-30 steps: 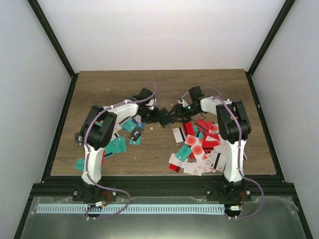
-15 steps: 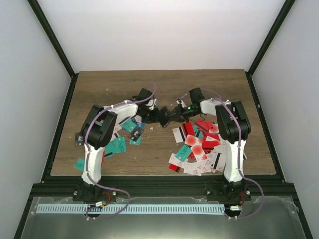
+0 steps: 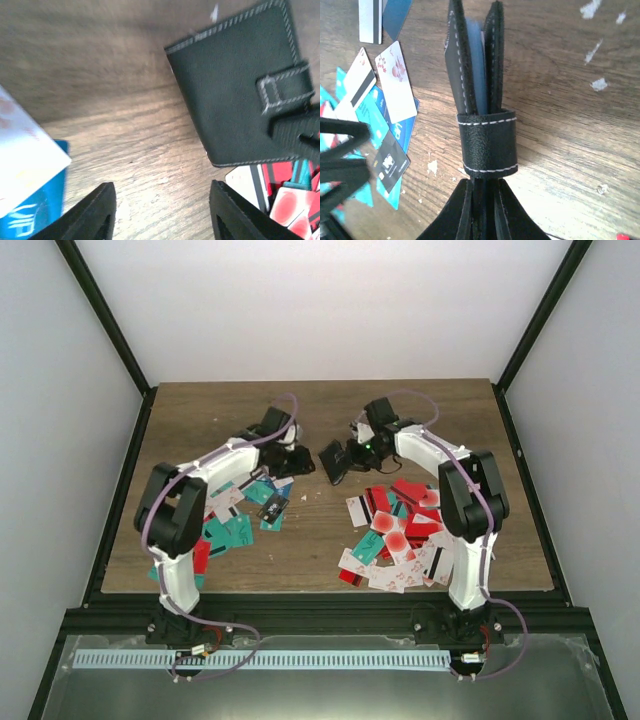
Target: Put the credit cards into the card holder
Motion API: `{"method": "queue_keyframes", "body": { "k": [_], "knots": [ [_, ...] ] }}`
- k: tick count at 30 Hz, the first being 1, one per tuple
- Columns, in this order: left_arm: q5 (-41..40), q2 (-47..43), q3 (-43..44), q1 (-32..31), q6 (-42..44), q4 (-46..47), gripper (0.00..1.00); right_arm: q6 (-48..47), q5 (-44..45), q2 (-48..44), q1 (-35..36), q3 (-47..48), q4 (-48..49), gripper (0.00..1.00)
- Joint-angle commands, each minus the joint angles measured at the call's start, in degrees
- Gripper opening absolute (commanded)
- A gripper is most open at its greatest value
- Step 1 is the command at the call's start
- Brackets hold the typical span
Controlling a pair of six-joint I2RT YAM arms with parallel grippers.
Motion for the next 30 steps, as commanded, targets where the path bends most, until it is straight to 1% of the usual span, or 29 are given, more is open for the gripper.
{"method": "queue_keyframes", "body": {
  "k": [1,2,3,4,5,6,7,9,12,14,15,16,17,19,22,25,28,30],
  "knots": [
    [-6.7,-7.3,-1.2,3.0,0.8,-4.0,0.58,-2.7,17.8,-4.4,5.9,3.6,-6.8,0.01],
    [-8.5,-8.6,-1.3,3.7,0.9,-4.8,0.62,-2.5,21.2,-4.9,7.0,3.8,-7.4,0.01],
    [-10.2,-9.9,-1.6,4.3,1.1,-5.6,0.68,-2.3,24.5,-5.1,8.2,4.0,-8.0,0.01],
    [-12.2,-11.6,-1.9,4.8,1.2,-6.1,0.78,-2.4,28.0,-5.0,9.5,4.3,-8.7,0.01],
    [-13.8,-12.9,-2.3,5.5,1.3,-6.4,0.91,-2.3,32.9,-4.8,11.1,4.8,-9.6,0.01],
    [-14.8,-14.2,-2.7,6.2,1.4,-6.7,0.99,-2.3,36.1,-4.3,13.1,5.3,-10.7,0.01],
    [-15.3,-15.4,-3.3,6.9,1.3,-6.6,1.0,-2.3,39.2,-3.7,14.5,5.9,-11.8,0.01],
    [-15.7,-17.7,-4.7,8.3,0.1,-6.2,1.0,-1.9,44.6,-2.5,17.5,6.9,-13.6,0.01],
    [-9.3,-19.9,-7.1,10.6,-0.7,-3.8,1.0,-1.5,51.6,-0.2,21.4,8.9,-16.4,0.01],
    [-6.2,-20.4,-7.2,10.9,-1.7,-4.6,0.95,-0.9,52.9,1.6,23.4,10.7,-19.6,0.02],
    [-4.6,-20.7,-7.4,10.9,-1.7,-4.8,0.91,-0.6,52.4,2.1,24.3,11.3,-20.7,0.06],
    [-3.4,-21.6,-7.8,10.9,-2.0,-4.8,0.88,-0.2,51.3,2.2,25.1,11.8,-21.5,0.15],
    [-2.5,-22.5,-8.6,10.9,-2.3,-4.7,0.87,0.1,49.2,2.0,25.8,12.3,-22.1,0.21],
    [-0.9,-25.1,-11.2,10.9,-3.4,-4.0,0.85,1.0,42.3,0.7,26.9,12.6,-22.2,0.31],
    [2.1,-28.6,-14.9,10.9,-4.2,-3.2,0.79,3.5,28.1,-3.2,27.1,10.5,-19.4,0.45],
    [3.5,-31.8,-18.9,10.7,-4.6,-2.8,0.76,7.1,19.2,-7.5,27.0,8.5,-17.7,0.59],
    [4.9,-34.1,-21.5,10.2,-4.6,-2.5,0.71,9.9,17.2,-10.8,26.3,8.1,-18.3,0.64],
    [4.1,-35.0,-21.9,9.6,-4.5,-3.4,0.68,10.5,17.6,-12.7,25.0,7.0,-18.2,0.66]
  ]
}}
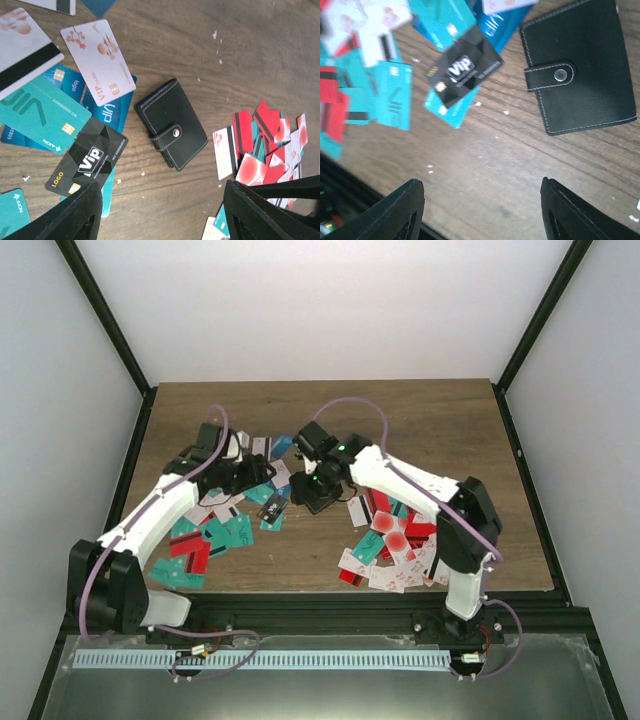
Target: Put the credit cards into the card holder
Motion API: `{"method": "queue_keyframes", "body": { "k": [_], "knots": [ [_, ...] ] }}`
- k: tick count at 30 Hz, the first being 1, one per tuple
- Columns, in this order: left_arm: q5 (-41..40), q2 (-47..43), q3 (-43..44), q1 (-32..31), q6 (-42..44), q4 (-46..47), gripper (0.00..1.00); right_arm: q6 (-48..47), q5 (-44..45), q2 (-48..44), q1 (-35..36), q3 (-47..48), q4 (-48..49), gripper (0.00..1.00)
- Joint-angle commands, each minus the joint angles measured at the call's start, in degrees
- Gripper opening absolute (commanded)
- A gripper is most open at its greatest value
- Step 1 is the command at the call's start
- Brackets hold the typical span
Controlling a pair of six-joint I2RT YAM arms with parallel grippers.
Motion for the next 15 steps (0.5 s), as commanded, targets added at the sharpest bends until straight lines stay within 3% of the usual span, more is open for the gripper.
{"method": "queue_keyframes", "body": {
  "k": [1,8,15],
  "knots": [
    [1.4,-2.0,-1.2,-1.4,-0.6,-0.3,0.66,3.9,-5.5,-6.2,-2.7,-2.0,0.9,0.66],
    [-2.6,4.6,1.7,-7.9,-3.8,0.2,0.58,-3.4,-14.4,-5.9,-15.2,-11.2,7.2,0.68],
    [-3.3,17.8,8.1,-11.5,-6.2,2.6,0.44,-11.2,-21.6,3.1,-21.7,-9.0,11.4,0.63]
  ]
}}
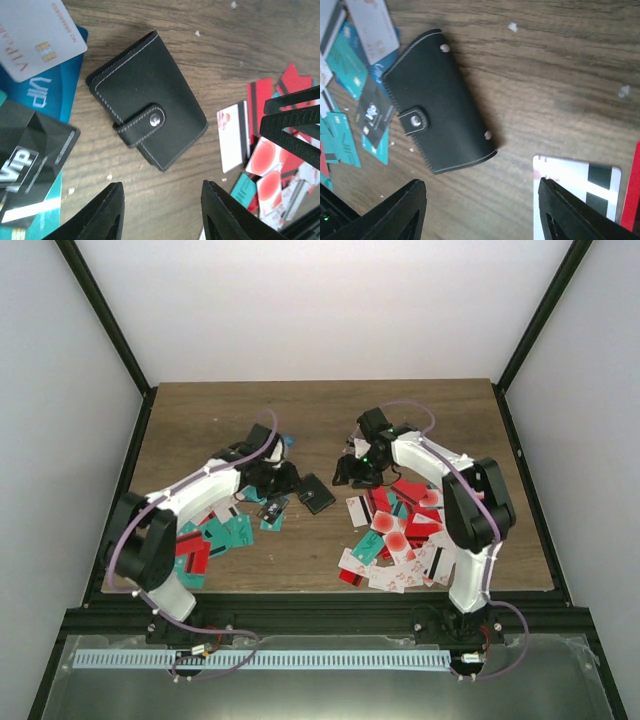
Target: Put the credit cards into the card holder
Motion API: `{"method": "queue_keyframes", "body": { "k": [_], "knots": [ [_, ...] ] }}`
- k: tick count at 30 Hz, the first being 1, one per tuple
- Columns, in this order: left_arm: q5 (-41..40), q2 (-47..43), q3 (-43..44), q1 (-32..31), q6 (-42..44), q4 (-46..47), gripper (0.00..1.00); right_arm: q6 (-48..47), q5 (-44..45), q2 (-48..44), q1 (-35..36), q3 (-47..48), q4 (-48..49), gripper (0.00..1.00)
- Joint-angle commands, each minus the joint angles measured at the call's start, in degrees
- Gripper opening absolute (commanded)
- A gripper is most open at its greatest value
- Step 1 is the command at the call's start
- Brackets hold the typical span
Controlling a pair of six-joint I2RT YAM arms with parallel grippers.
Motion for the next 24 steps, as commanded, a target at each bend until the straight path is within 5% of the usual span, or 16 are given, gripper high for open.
{"method": "queue_keyframes", "body": {
  "k": [1,5,16,24],
  "knots": [
    [-1.3,6.8,3.5,-0.8,-2.2,2.5,0.44,-6.0,-6.2,5.3,-1.0,2.9,3.9,0.62],
    [-2.0,12.3,4.6,-0.9,-2.8,3.9,0.41,-6.7,-7.9,10.6,-1.2,5.4,5.8,0.59],
    [2.1,21.7,9.9,-1.1,3.2,4.3,0.35,-4.1,-17.2,8.9,-0.7,-3.5,10.9,0.25],
    [1.1,21.5,12.3,-2.5,11.3,0.7,0.37,1.0,-26.2,-2.6,1.8,-15.9,14.6,0.24]
  ]
}}
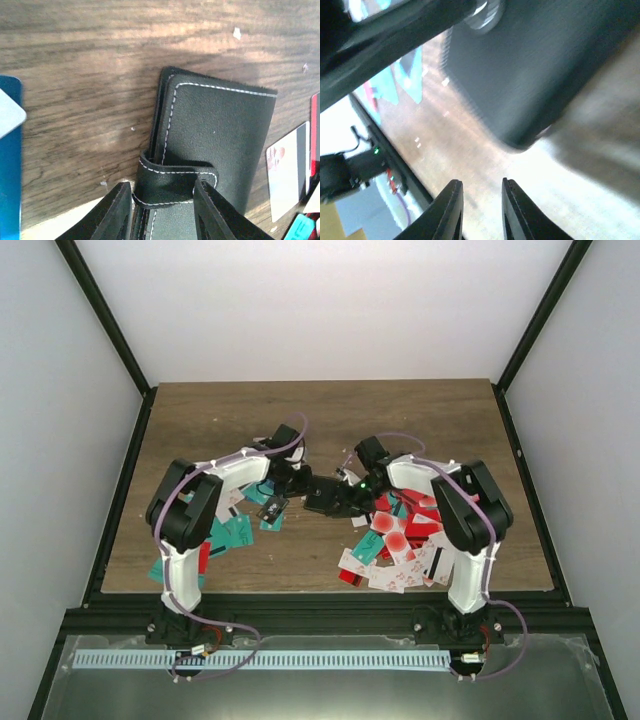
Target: Put the credit cards into the card holder
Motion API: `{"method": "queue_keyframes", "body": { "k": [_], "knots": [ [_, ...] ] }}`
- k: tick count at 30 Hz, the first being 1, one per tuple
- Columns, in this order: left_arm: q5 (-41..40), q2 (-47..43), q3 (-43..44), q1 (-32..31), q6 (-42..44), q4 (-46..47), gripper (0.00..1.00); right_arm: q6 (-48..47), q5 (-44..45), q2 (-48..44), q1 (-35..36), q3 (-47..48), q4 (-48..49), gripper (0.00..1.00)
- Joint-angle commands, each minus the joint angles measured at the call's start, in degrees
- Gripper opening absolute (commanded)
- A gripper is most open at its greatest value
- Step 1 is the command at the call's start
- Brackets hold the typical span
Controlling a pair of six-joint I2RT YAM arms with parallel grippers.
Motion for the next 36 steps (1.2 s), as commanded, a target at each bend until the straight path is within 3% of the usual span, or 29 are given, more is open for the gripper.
{"method": "queue_keyframes", "body": {
  "k": [1,8,14,22,32,36],
  "knots": [
    [-0.8,-1.5,0.8,-1.2,5.6,-2.9,0.37,2.9,-5.8,-8.5,1.0,-4.5,2.0,0.25],
    [-15.0,-6.4,2.1,-5.2,10.5,-8.3,0.42,3.5,4.7,-13.2,-0.9,-4.8,-2.0,0.32],
    [-21.5,-2.6,9.4,-8.6,13.0,-12.4,0.42,5.5,8.7,-14.3,-3.8,-4.6,-1.5,0.38],
    [-24.5,5.2,16.4,-10.8,13.0,-16.6,0.39,5.7,9.9,-14.9,-4.4,-5.8,-1.5,0.4],
    [-24.0,6.7,13.9,-12.3,13.6,-15.8,0.36,6.7,10.2,-15.6,-4.6,-7.2,-0.7,0.4],
    [-25.8,7.8,13.4,-13.0,14.3,-15.8,0.29,7.1,10.3,-15.5,-4.6,-7.3,-0.4,0.4]
  ]
}}
